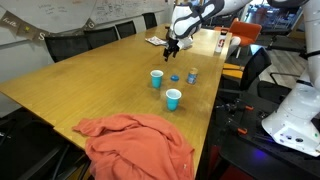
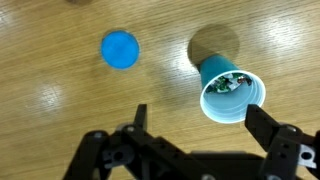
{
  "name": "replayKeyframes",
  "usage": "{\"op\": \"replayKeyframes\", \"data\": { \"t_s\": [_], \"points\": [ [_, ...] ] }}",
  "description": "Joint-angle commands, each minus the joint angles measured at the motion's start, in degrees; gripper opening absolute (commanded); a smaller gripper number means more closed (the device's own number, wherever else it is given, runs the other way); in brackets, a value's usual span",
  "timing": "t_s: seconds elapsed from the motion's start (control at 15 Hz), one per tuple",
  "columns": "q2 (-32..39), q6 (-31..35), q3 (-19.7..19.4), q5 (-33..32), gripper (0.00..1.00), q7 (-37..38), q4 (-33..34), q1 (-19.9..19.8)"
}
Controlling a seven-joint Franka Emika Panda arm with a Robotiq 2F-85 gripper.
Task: Pour the sweets out of one cup into the other
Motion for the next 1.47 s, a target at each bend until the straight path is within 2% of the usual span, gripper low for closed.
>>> {"op": "replayKeyframes", "data": {
  "t_s": [0.0,1.13,1.2,1.27,1.4],
  "points": [
    [5.5,1.4,-0.4,-0.5,1.0,1.0,3.9,1.2],
    [21.9,-1.1,-1.4,0.1,1.0,5.2,21.3,2.7],
    [22.5,-1.1,-1.4,0.1,0.75,5.2,21.9,2.7],
    [23.0,-1.3,-1.3,0.2,0.74,5.2,22.4,2.7],
    [23.9,-1.4,-1.3,0.2,0.59,5.2,23.4,2.8]
  ]
}}
